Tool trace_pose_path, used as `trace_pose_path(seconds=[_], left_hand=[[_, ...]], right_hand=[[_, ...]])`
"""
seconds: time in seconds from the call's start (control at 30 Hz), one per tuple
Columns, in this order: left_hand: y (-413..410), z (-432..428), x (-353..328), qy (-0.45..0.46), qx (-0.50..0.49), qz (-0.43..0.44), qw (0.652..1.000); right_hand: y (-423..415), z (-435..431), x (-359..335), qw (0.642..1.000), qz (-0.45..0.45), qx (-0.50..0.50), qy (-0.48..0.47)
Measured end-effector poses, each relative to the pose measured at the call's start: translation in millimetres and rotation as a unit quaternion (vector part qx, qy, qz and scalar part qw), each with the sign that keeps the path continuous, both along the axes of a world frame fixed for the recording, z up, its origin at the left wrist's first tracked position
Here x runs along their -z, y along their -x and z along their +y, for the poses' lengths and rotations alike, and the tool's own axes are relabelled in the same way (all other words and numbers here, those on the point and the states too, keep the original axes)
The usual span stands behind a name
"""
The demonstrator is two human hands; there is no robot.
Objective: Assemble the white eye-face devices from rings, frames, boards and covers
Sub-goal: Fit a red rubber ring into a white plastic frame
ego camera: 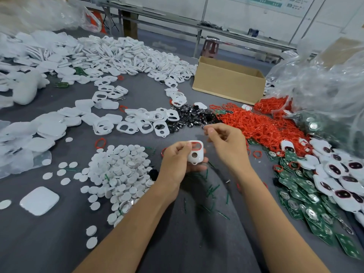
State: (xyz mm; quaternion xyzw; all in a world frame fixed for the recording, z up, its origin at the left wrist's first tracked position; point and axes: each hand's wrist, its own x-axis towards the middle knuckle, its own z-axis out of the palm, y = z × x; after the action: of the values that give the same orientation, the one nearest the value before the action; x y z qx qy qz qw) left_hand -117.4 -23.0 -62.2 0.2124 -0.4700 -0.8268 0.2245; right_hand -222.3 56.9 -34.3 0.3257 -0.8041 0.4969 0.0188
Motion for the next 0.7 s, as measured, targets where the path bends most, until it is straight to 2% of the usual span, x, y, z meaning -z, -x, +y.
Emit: trace_pose_path(seconds=[0.03, 0.1, 0.2, 0.27, 0.47, 0.57, 0.7], left_hand=[[0.1, -0.2, -1.1, -0.011, -0.004, -0.002, 1.000], [-0.1, 0.2, -2.3, -0.008, -0.006, -0.010, 1.000], [-0.5, 3.7, -0.8, 0.041, 0.015, -0.015, 0.999], [-1.5, 4.6, -0.8, 0.053, 0.022, -0.012, 0.998], [-1.5, 3.3, 0.1, 0.057, 0.022, -0.014, 0.998], [-1.9, 3.0, 1.1, 0.063, 0.021, -0.016, 0.998], [-2.6, 1.7, 2.4, 0.063, 0.020, -0.014, 0.998]], right_hand=[[7.4, -7.1, -2.1, 1.000, 0.026, 0.006, -0.013], [24.9, -26.4, -5.9, 0.990, 0.092, -0.018, -0.106], [49.3, -54.9, -5.8, 0.928, 0.172, -0.108, -0.311], [61.3, -66.1, -3.1, 0.897, 0.196, -0.128, -0.374], [74.4, -76.1, 4.6, 0.877, 0.269, -0.105, -0.383], [78.3, -76.4, 2.7, 0.869, 0.277, -0.121, -0.391], [81.6, -76.9, -1.3, 0.833, 0.350, -0.113, -0.413]])
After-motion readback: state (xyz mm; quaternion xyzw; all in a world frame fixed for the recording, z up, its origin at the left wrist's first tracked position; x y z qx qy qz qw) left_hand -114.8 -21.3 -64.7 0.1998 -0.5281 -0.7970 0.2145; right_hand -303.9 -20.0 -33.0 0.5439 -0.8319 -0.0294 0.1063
